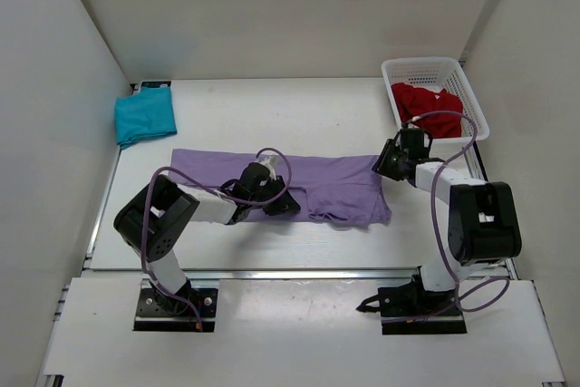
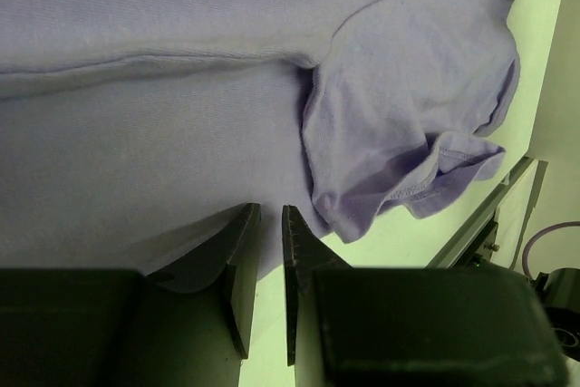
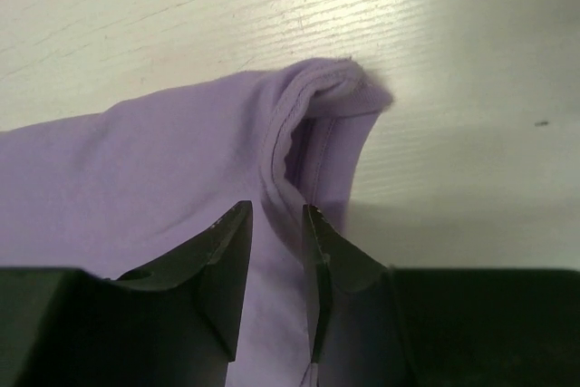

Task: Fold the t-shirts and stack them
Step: Fold the other side of the tshirt into a rectangle

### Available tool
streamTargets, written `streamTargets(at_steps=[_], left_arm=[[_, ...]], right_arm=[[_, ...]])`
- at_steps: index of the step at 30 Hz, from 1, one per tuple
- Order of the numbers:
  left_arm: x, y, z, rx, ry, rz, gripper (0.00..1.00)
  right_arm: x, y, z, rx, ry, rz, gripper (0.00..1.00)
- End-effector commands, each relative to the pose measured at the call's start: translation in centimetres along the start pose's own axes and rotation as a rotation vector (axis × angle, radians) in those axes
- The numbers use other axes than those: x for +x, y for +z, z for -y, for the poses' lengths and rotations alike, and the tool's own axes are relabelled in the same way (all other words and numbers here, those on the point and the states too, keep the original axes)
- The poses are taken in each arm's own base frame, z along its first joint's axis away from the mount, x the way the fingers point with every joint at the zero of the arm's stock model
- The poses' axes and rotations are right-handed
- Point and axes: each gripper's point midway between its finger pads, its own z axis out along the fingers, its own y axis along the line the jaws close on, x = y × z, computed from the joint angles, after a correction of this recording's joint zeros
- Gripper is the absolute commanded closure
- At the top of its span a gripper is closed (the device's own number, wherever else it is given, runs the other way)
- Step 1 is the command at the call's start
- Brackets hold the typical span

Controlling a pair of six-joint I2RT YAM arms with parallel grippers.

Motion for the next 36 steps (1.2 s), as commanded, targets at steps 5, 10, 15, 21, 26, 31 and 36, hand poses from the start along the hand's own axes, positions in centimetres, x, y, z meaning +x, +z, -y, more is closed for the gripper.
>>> streamTargets(at_steps=[5,10,15,21,26,31,36], left_arm=[[0.6,0.3,0.9,0.038,0.024,-0.016,0.74],[0.5,0.1,0.3,0.023,0.018,-0.012,0.73],[1.1,-0.2,-0.8,0.0,0.016,-0.021,0.73],[1.5,-0.4,-1.6,-0.016,0.016,-0.026,0.74],[1.7,-0.6,-1.6,-0.014,0.013,-0.03,0.74],[1.5,-1.0,-1.1,0.004,0.012,-0.028,0.73],[0.3,-1.9,1.0,0.043,0.024,-0.003,0.73]], right_arm=[[-2.4,1.2,-0.9,0.002,-0.02,0.024,0.91],[-5.2,0.8,-2.1,-0.009,-0.021,0.085,1.0],[-8.2,1.1,-2.4,-0.022,-0.004,0.113,1.0],[-9.7,2.3,-2.4,-0.033,0.012,0.114,1.0],[-9.6,3.6,-2.1,-0.018,0.006,0.098,0.94],[-10.7,2.8,-3.0,-0.047,-0.013,0.123,0.83],[-13.6,-1.1,-4.3,-0.035,-0.042,0.234,0.73]])
